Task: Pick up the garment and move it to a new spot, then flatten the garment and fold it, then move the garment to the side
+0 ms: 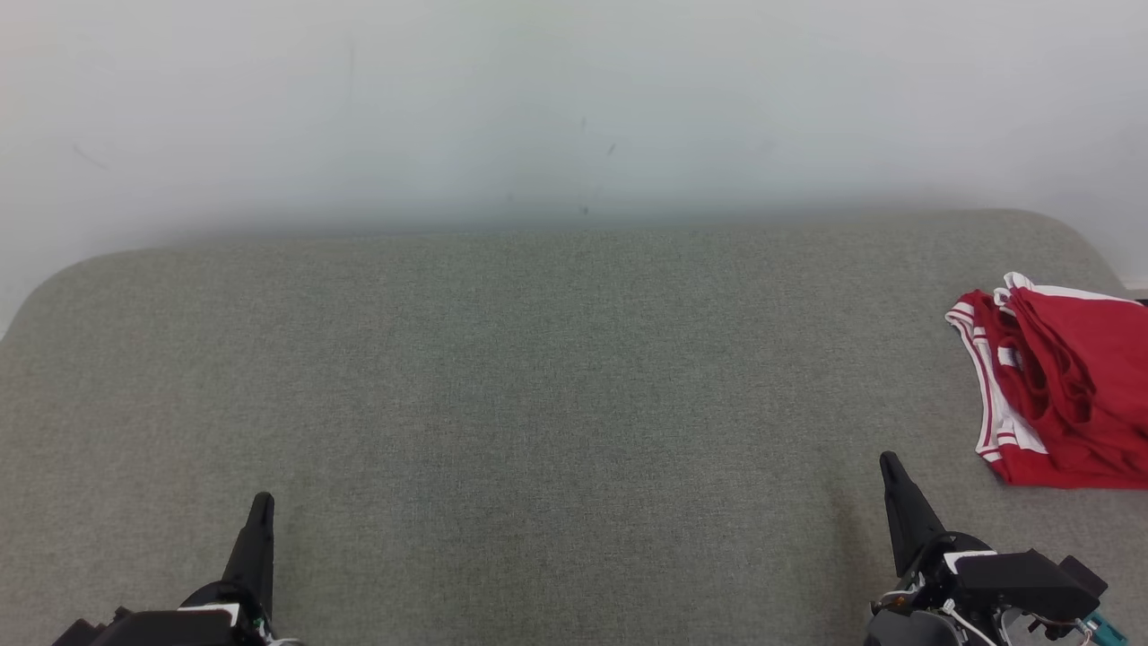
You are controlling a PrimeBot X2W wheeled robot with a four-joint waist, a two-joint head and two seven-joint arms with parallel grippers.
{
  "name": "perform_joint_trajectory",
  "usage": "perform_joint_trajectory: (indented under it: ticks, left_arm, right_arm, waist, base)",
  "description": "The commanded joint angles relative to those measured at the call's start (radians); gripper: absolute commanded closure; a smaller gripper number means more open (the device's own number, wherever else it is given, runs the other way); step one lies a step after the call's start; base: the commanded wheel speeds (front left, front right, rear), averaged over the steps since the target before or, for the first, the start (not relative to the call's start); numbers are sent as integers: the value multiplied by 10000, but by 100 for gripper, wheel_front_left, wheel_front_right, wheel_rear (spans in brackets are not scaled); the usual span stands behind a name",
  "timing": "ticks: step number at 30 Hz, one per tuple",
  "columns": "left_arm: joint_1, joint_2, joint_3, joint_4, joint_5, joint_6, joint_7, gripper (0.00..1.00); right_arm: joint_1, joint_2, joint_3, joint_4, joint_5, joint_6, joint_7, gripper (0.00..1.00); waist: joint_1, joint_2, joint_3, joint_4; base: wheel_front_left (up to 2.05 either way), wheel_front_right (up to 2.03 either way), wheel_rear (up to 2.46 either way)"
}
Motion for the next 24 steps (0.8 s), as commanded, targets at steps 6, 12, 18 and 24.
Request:
perform_joint_trajectory:
  ticks: [6,12,18,24]
  left_arm:
    - [-69,27,23,-2,-47,-14,-3,100]
    - [-69,27,23,-2,-47,-14,-3,100]
    - [-69,27,20,-4,-47,-14,-3,100]
    - [-69,27,23,-4,-47,-14,-3,100]
  right_arm:
    - [-45,28,-3,-23,19,-21,28,100]
    - [-45,28,-3,-23,19,-21,28,100]
    - [-45,28,-3,-23,19,-21,28,100]
    - [-45,28,-3,-23,19,-21,28,100]
  waist:
    - [0,0,0,0]
    - [0,0,0,0]
    - [0,0,0,0]
    - [0,0,0,0]
  base:
    - [0,0,0]
    - [0,0,0]
    - [0,0,0]
    - [0,0,0]
